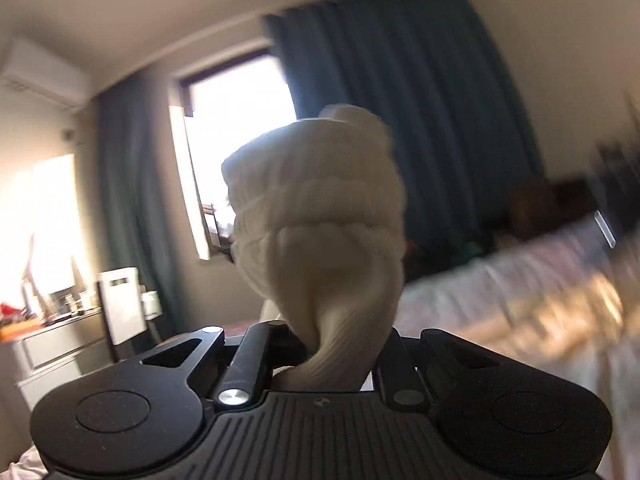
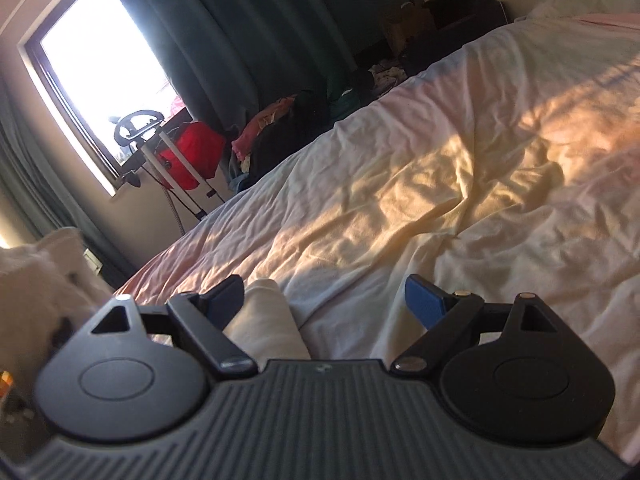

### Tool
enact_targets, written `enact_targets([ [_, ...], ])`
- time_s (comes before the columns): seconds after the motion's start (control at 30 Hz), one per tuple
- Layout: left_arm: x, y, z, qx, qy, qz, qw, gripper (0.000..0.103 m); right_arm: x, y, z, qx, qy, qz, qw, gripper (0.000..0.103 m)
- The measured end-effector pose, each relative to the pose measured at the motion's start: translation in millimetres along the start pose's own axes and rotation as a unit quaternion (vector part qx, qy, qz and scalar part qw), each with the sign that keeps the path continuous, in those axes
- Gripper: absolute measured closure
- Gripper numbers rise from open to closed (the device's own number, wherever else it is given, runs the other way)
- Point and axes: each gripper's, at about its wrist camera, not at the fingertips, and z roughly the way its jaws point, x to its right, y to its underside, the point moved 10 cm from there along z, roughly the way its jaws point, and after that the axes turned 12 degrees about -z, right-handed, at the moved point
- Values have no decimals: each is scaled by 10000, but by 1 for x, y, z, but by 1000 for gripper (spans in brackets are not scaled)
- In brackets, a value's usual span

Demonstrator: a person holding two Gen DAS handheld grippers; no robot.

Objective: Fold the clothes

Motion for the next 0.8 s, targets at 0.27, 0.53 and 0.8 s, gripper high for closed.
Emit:
enact_targets([
  [0.27, 49, 61, 12, -751, 361, 539, 9951, 72, 13, 12, 14, -312, -523, 769, 9952, 14],
  [0.53, -40, 65, -14, -1453, 1159, 592, 9808, 26, -10, 30, 29, -835, -1409, 1191, 9793, 13],
  [0.8, -136, 43, -65, -1427, 1037, 299, 9839, 22, -28, 44, 30, -1006, -1213, 851, 9838, 14],
])
